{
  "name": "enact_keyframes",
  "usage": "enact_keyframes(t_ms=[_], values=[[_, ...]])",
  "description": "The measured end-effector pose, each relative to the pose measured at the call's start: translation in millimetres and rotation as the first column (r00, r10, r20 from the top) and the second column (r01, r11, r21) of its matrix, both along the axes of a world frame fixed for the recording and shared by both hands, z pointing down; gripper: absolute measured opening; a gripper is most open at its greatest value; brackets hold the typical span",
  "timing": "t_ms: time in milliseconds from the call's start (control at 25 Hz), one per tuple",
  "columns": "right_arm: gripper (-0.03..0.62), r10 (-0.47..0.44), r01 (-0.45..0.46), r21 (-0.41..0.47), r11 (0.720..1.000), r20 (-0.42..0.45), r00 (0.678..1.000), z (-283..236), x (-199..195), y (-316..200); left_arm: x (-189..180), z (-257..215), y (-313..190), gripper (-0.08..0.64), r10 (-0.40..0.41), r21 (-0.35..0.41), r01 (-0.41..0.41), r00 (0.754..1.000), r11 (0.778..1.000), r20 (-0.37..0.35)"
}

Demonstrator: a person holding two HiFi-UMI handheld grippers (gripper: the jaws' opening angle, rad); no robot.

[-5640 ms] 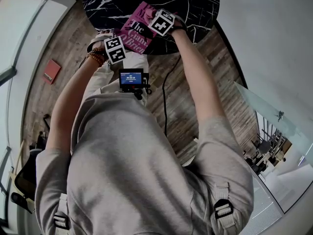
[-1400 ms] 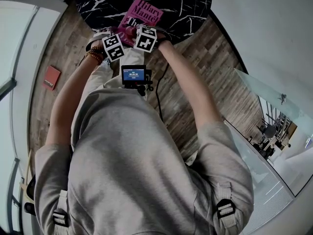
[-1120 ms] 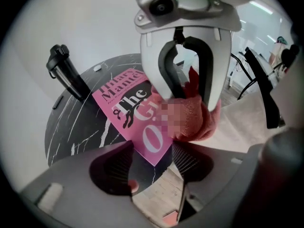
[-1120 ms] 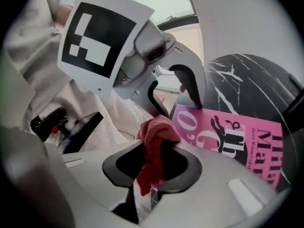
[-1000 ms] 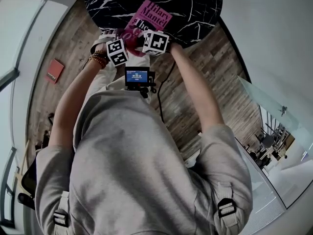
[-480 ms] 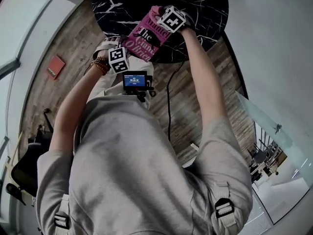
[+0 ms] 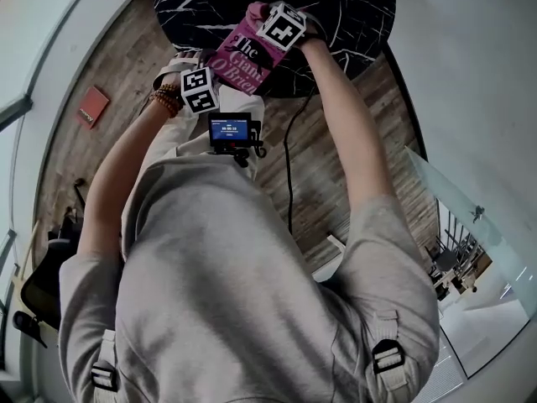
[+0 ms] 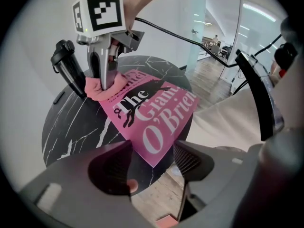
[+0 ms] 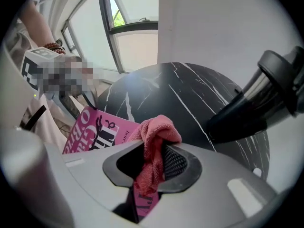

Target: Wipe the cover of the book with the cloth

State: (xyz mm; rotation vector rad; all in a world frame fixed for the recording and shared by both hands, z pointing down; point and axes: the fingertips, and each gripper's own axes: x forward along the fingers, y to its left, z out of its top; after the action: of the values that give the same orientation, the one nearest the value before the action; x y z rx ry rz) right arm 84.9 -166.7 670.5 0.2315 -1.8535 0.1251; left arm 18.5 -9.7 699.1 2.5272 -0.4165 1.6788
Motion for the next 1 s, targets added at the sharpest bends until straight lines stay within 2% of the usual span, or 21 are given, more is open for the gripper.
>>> enact_keyframes(t_ms=[520, 1000], values=[[0.1, -0.034, 0.034, -0.028, 0.999, 0.006, 0.999, -1, -20, 33, 1, -1, 0, 0.279, -0.008, -0.016, 0.008, 1.0, 1.0, 0.01], [0.1, -0.053, 0.054, -0.041, 0.998, 0.024, 0.998, 3, -37, 61, 0, 2, -4, 0.279, -0.009, -0.011, 0.009, 1.0, 1.0, -0.012]])
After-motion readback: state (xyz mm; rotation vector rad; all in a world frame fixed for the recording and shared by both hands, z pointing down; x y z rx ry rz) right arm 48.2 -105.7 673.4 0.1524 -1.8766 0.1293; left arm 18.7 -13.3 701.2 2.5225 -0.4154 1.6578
